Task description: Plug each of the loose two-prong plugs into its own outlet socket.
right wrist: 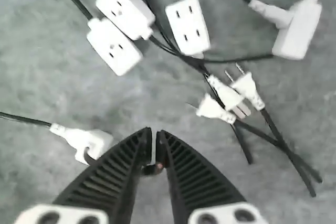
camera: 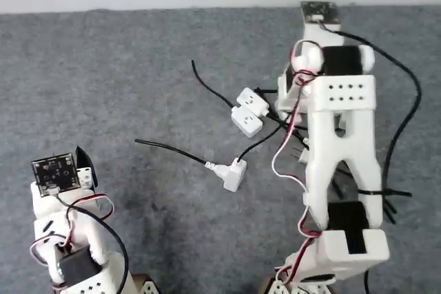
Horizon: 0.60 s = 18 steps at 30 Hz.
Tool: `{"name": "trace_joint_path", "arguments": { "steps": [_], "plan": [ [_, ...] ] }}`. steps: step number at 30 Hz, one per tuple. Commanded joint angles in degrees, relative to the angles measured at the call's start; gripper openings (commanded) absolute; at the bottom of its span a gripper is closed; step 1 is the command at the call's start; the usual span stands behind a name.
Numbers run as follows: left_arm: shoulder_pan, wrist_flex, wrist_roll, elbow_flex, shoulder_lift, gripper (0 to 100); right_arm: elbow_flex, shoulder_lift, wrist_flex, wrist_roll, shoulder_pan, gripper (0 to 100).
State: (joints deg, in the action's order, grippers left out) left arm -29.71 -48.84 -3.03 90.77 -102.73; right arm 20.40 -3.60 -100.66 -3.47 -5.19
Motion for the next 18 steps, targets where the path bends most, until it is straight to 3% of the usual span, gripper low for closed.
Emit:
{"name": "trace_joint_path", "arguments": {
  "steps": [1,10,18],
  "plan": [
    [0.62,2.02,-0.44,-0.40,0.00,17,-2.20,2.51,-2.07,1.32,-1.10,0.8],
    [0.53,1.93,-0.44,-0.13,0.00,17,-12.04,2.42,1.63,0.88,-21.76,0.9],
    [0.53,1.76,-0.44,-0.13,0.00,17,-25.58,2.42,9.36,1.41,-23.78,0.9]
  ]
}}
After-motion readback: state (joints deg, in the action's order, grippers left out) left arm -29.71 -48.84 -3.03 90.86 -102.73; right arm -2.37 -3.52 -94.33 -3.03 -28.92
